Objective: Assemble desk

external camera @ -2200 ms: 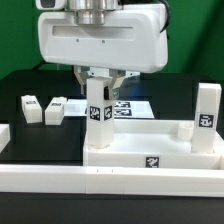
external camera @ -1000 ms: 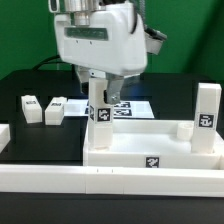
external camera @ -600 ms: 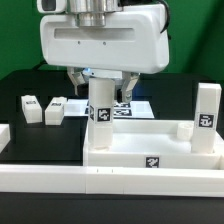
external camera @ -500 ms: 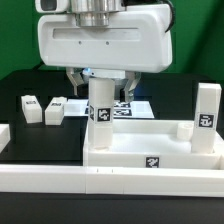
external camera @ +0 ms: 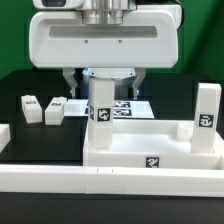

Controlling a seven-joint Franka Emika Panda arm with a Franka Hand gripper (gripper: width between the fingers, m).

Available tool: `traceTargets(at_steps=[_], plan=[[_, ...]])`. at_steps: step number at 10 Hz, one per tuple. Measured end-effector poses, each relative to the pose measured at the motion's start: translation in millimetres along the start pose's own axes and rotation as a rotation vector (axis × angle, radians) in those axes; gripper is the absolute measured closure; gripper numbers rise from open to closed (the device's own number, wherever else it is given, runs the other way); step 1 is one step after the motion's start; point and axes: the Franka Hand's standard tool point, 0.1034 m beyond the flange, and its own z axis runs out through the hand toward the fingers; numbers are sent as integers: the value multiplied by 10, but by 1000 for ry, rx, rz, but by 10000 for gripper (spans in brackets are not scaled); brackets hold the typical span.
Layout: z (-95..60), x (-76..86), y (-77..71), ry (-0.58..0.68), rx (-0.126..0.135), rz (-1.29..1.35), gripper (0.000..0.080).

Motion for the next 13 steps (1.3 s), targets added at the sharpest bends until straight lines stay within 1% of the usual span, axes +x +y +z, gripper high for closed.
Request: traceTargets(at_steps=[1,2,4,6,7,10,11,12,13], plan=[[0,1,-6,-2,-10,-95,150],[-1,4,-22,-1,-11,-163,150],[11,6,-8,11,-14,-236,150],[12,6,-10,11,-14,-232,412],[10,9,-1,12,-15,-231,510],[12,8,4,12,-14,-208,510],[12,7,10,12,-11,-189,510],[14,2,38,16,10,-63,510],[18,5,47,22,11,38,510]])
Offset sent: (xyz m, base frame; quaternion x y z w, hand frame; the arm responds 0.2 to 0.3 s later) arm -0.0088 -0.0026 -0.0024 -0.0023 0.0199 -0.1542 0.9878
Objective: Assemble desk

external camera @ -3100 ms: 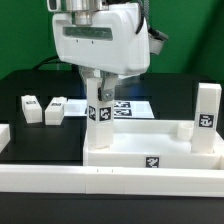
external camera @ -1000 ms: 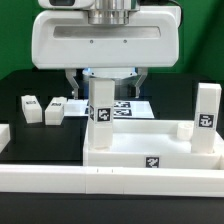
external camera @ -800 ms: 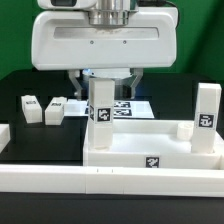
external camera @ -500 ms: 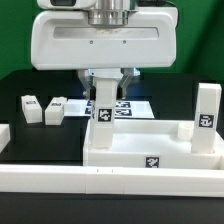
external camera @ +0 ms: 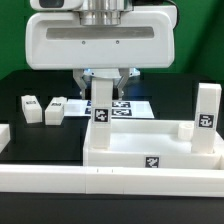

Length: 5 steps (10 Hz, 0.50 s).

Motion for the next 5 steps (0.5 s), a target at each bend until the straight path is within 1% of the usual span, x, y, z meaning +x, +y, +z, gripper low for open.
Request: traceTargets(at_steps=[1,5], plan=[[2,2,6,10,-1,75,509],[10,4,72,30,24,569,509]])
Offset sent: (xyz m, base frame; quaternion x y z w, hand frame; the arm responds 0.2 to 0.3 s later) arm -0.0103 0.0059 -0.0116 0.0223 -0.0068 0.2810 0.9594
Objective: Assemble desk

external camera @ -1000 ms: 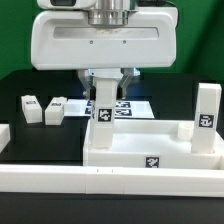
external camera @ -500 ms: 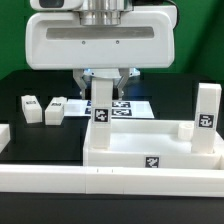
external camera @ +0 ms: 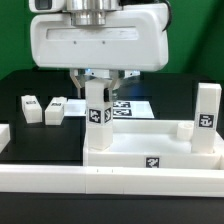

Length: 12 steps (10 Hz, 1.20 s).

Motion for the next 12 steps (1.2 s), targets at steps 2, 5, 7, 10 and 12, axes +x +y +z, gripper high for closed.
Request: traceTargets(at_steps=[2,5,7,10,12], plan=[[2,7,14,-3,7,227,509],[5,20,35,-12,18,480,509],[6,23,31,-10,21,524,428],[5,22,24,-10,20,430,194],[5,13,6,-3,12,194,159]])
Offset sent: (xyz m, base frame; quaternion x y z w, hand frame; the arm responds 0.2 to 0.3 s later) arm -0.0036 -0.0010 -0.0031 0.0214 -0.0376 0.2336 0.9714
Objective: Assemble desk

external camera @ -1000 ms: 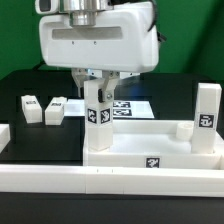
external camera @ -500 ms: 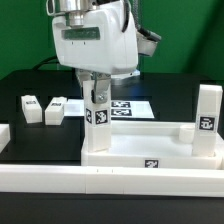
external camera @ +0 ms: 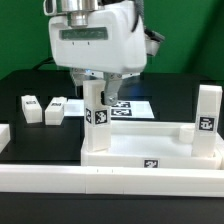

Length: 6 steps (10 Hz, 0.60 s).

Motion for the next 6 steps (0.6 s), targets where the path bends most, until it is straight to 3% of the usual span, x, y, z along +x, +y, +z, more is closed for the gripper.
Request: traceTargets(at_steps=[5,6], plan=[[3,18,-30,4,-9,-460,150],[-4,39,-53,6,-25,-586,150]])
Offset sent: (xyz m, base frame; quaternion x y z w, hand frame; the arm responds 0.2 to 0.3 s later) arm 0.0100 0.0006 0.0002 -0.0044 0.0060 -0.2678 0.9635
